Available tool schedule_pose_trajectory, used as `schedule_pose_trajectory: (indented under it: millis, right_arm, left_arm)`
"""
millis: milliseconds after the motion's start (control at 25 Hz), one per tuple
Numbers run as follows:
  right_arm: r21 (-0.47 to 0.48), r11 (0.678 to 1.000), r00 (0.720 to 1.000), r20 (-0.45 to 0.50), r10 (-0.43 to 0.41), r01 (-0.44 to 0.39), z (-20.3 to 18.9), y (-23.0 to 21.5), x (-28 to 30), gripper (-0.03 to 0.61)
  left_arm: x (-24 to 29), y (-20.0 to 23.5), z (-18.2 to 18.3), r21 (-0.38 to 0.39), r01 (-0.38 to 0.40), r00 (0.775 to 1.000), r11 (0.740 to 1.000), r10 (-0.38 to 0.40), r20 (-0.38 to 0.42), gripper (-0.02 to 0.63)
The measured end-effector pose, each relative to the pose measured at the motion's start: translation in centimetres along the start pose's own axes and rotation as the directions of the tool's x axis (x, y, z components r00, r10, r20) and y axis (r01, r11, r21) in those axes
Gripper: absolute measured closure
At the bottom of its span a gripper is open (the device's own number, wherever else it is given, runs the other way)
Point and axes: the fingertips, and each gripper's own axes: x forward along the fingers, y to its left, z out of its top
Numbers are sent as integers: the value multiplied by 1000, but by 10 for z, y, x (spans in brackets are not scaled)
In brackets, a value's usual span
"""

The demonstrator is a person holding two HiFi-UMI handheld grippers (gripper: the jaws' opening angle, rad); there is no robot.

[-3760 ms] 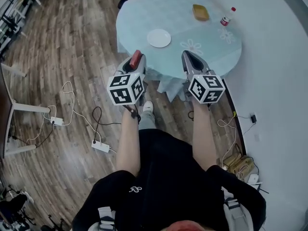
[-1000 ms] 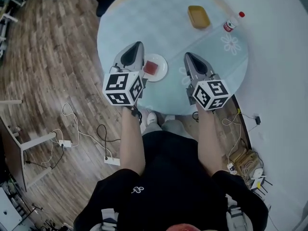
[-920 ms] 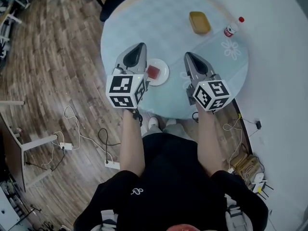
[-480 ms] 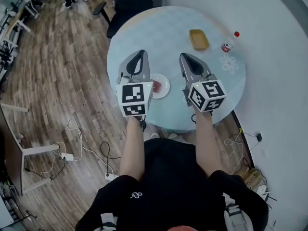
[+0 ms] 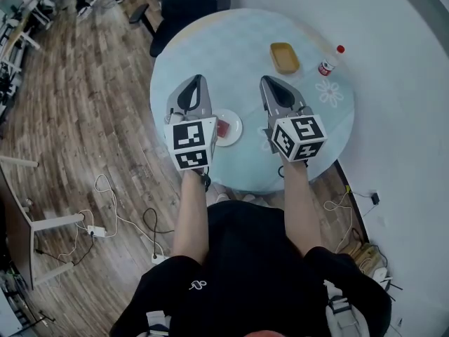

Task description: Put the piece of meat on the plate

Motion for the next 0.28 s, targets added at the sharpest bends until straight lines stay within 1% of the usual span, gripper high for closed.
schedule_pose_trajectory:
  millis: [280]
  right_arm:
    - [-18, 1000, 1000, -6, -1, 0, 2, -5, 5, 568]
  left_arm:
    - [8, -5, 1, -3, 10, 1000, 1000, -10, 9, 611]
